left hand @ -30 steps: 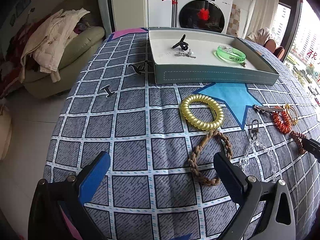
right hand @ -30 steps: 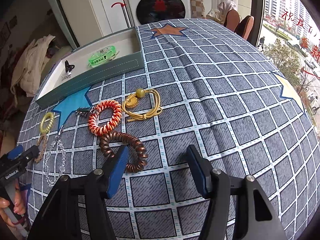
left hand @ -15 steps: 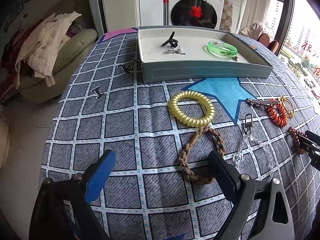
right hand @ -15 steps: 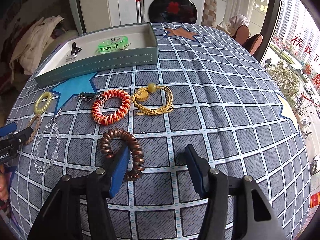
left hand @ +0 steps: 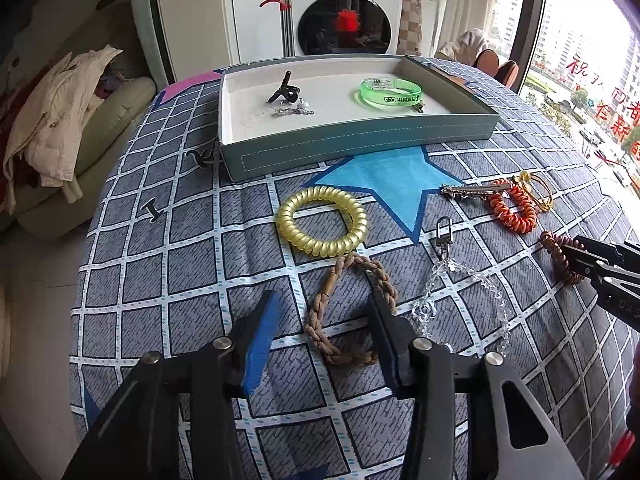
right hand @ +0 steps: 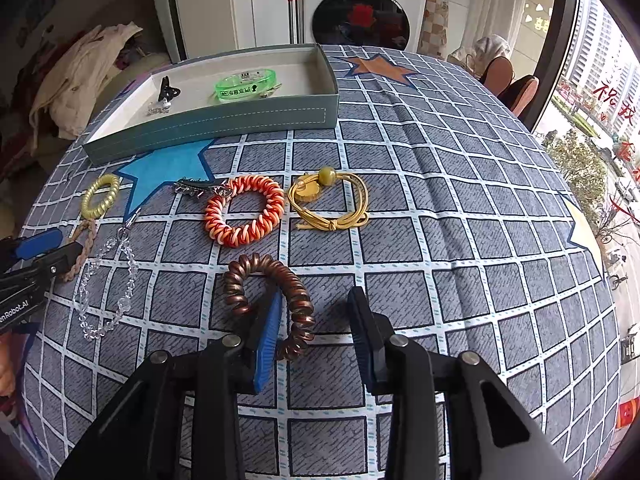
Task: Organize jewelry
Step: 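Close the left tool on the braided rope bracelet while the right tool closes on the brown coil hair tie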
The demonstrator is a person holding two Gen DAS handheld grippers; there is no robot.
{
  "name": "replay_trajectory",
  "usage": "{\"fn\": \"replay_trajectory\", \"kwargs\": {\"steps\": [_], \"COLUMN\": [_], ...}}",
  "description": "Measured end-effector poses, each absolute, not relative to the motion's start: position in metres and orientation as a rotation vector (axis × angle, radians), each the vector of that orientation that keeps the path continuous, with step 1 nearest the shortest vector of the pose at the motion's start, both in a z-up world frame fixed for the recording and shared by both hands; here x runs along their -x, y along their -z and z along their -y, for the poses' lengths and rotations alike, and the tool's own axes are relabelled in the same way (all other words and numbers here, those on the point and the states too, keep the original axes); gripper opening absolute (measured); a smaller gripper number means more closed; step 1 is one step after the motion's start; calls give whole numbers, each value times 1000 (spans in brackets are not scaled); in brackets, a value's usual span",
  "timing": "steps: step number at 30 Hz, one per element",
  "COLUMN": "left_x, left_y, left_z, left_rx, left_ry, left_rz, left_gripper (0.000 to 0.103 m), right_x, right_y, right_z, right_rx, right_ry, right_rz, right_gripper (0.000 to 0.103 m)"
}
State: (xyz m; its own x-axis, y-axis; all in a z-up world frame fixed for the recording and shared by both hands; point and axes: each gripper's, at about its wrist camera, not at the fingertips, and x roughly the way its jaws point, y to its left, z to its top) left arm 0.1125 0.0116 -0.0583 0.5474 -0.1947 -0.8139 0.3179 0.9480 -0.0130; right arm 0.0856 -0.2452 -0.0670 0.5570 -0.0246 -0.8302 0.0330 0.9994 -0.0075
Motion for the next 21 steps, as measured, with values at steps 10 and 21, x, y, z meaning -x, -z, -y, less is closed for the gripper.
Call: {"fn": "replay_trajectory", "kwargs": {"steps": [10,21], "left_x": [-115,-113], "left_y": [55,44], "left_z": [-24,-34], "left_rx": [-44,18], "left_ry": [348,363], "left_rz": [-961,-950], "left_gripper": [29,29], "right_x": [-85,-82], "right_y": [67,61], "right_z": [238,258], "right_rx": [-2,-126], "right_ry": [7,-1], "right_rz": [-975,-971], "right_gripper": [13,12]}}
